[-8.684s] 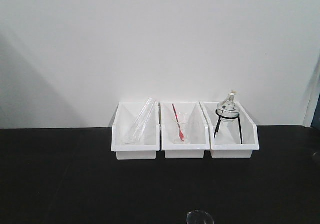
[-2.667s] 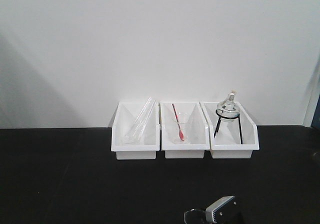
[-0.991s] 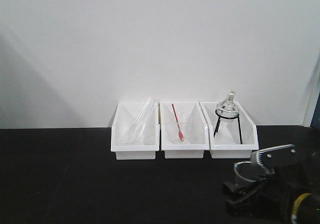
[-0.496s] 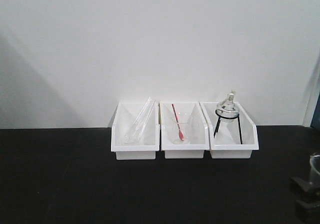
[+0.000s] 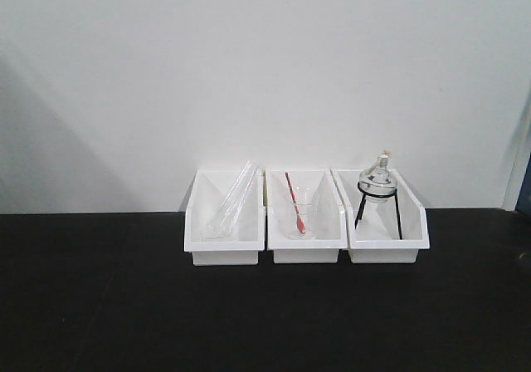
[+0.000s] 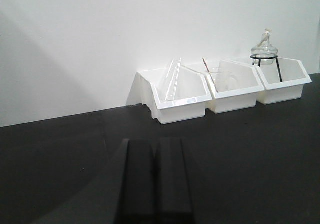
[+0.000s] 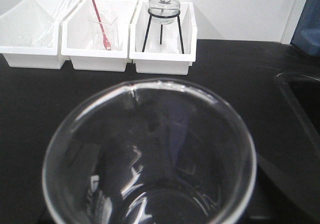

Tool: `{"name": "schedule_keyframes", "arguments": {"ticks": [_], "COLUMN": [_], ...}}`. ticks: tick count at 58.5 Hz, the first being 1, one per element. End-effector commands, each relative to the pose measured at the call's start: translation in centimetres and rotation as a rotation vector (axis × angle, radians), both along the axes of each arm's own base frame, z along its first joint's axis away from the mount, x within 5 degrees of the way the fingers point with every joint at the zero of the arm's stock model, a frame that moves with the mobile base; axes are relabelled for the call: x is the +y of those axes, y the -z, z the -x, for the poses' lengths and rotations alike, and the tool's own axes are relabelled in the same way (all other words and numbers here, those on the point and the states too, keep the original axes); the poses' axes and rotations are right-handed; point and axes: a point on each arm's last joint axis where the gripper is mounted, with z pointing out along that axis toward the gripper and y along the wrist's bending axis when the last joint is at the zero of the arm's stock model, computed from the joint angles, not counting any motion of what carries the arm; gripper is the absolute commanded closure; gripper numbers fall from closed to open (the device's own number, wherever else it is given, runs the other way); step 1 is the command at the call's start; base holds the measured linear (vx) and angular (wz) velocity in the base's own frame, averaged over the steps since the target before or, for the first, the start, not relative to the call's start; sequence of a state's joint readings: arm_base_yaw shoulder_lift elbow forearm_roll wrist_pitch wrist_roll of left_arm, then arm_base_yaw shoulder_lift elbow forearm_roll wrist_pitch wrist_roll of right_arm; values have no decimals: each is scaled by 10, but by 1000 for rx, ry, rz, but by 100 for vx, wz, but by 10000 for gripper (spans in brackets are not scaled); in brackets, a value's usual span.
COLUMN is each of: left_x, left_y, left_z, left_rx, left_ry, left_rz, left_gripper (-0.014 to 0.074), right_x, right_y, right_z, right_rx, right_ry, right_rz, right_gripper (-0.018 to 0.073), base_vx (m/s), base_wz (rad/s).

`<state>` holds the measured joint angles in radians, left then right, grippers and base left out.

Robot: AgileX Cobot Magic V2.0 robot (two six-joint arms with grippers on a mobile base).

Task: Pick beaker and place in left cabinet
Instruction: 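Lift the beaker with the right gripper and draw it toward the robot, then hold the beaker in the right gripper while the base turns away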

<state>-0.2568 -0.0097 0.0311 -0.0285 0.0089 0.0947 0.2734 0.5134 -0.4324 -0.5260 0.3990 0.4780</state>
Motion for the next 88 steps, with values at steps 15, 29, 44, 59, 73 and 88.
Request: {"name": "schedule_keyframes", "arguments": {"ticks": [15, 29, 44, 59, 73, 88], "left_x": [0, 0, 0, 0, 0, 0], "left_y": [-3, -3, -3, -3, -3, -3], "left_z": [1, 1, 1, 1, 1, 1], "left_rx": [-81, -81, -81, -81, -81, -81], "left_ry": [2, 2, 2, 2, 2, 2], "left_rz": [34, 34, 34, 34, 34, 34], "left_gripper": [595, 595, 595, 595, 595, 595], "right_x": [2, 2, 2, 2, 2, 2], "right_y": [-15, -15, -15, -15, -15, -15], "right_z": [2, 2, 2, 2, 2, 2], "right_rx": [-107, -107, -107, -107, -107, -107], "right_ry": [-34, -34, -34, -34, -34, -34], "right_rz": [1, 1, 1, 1, 1, 1], "right_gripper": [565, 565, 565, 565, 565, 565], "base_vx": [0, 0, -1, -5, -10, -15], "base_wz": [0, 0, 4, 19, 33, 45]}}
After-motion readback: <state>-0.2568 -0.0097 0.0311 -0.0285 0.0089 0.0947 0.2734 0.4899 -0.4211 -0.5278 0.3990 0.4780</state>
